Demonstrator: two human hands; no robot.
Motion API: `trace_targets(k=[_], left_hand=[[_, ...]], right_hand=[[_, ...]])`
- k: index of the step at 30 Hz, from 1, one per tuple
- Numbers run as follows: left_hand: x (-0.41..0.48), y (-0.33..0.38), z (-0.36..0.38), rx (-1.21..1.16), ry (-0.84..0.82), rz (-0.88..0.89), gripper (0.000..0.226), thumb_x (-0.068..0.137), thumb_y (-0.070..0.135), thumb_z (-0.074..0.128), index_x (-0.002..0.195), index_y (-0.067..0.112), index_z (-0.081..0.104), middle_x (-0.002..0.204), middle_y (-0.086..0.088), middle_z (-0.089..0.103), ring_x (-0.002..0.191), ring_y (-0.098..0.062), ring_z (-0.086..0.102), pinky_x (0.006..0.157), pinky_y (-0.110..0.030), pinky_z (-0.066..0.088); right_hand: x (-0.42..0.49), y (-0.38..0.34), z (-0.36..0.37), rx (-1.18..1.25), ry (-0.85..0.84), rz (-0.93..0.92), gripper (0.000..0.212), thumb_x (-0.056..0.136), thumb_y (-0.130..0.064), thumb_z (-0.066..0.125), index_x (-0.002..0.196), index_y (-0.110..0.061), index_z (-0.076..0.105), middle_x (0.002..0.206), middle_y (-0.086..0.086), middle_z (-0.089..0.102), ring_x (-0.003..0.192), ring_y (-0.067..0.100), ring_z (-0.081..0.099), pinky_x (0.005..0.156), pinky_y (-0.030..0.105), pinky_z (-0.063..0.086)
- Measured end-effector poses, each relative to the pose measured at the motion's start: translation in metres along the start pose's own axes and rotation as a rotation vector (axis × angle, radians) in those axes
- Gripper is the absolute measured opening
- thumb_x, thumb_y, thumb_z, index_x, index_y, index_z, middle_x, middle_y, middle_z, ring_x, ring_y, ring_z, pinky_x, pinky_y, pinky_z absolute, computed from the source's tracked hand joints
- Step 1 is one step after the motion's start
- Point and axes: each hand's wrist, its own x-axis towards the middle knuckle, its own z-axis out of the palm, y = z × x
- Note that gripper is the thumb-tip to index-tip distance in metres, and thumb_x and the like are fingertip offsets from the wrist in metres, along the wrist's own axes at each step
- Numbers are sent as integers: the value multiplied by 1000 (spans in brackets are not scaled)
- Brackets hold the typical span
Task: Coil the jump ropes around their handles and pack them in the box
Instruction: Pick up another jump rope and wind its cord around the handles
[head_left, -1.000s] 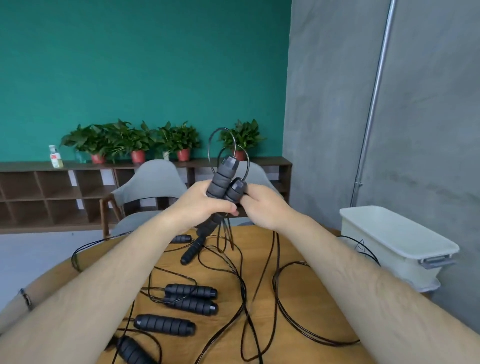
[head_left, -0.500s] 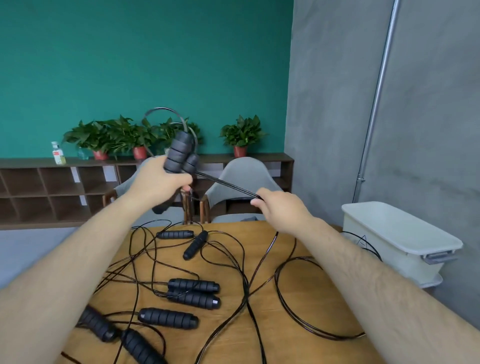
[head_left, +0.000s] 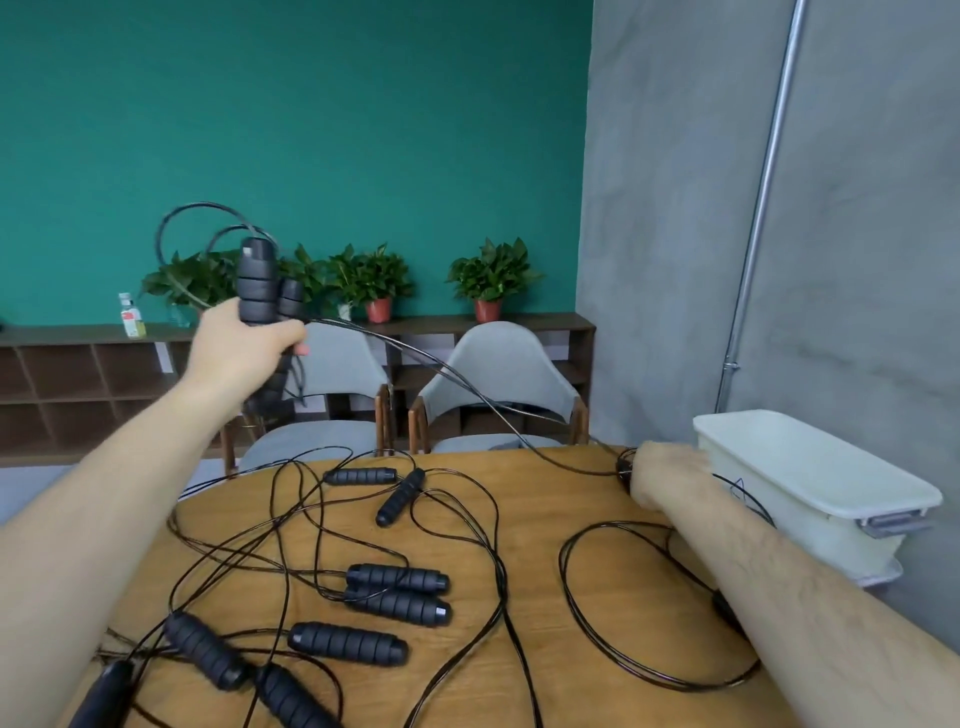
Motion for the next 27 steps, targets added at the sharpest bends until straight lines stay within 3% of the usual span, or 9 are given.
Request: trace_targets(k=[3,5,9,12,15,17,19,22,27], left_hand=[[-20,17,28,2,-110,47,12,74,13,78,80,13,67,76,-5,72,66,-20,59,67,-31,47],[-36,30,50,-33,-221,66,10,80,9,76,82,11,66,66,1,72,58,-13,62,61,-25,50],[-58,49,82,-140,-468,61,8,86,3,72,92,4,67,83,-15,77,65,-17,71,64,-30,56],[-62,54,94,-194,-536,82,9,86,3,71,92,8,68,78,-9,76,67,-17,73,66,-33,58],[-62,56,96,-229,-554,70,11,86,2,71,86,12,67,70,-2,73,63,-15,70,61,-29,57],[-61,56,97,-219,-594,82,6,85,4,72,88,8,71,77,-8,75,71,-19,72,71,-35,61],[-59,56,96,-216,-610,80,11,83,5,73,94,3,71,86,-16,76,78,-24,73,83,-45,59],[-59,55,97,-218,-624,52,11,84,5,73,95,3,70,88,-18,76,78,-25,73,88,-49,58],[-59,56,98,-262,-678,5,23,85,7,73,106,1,68,99,-15,77,94,-31,76,93,-49,58]], right_hand=[[-11,-25,-15,112,-44,-135,109,73,-50,80,156,-12,21,149,12,45,138,32,43,113,43,37],[-30,-48,-34,422,22,-351,125,71,-56,80,161,-19,2,160,10,32,146,32,32,118,45,32],[-67,-83,-71,974,185,-713,96,89,-36,71,160,-32,6,164,-7,24,149,19,26,117,46,35],[-79,-85,-89,1332,-15,-804,76,91,5,49,156,-26,27,140,-3,54,128,27,57,107,43,46],[-79,-80,-100,1698,-242,-743,49,94,5,43,139,-14,48,114,11,69,93,32,70,98,43,54],[-80,-78,-101,1492,-148,-746,22,104,-27,48,117,-17,63,91,1,68,73,19,65,81,38,62],[-83,-78,-96,1204,79,-740,30,104,-47,44,95,-26,64,77,-6,63,64,12,62,64,27,60],[-80,-76,-92,1166,329,-760,31,103,-44,48,93,-22,66,83,1,66,78,16,62,75,37,55],[-79,-74,-91,1138,333,-726,33,102,-48,49,86,-22,61,76,-4,62,75,16,62,75,41,58]])
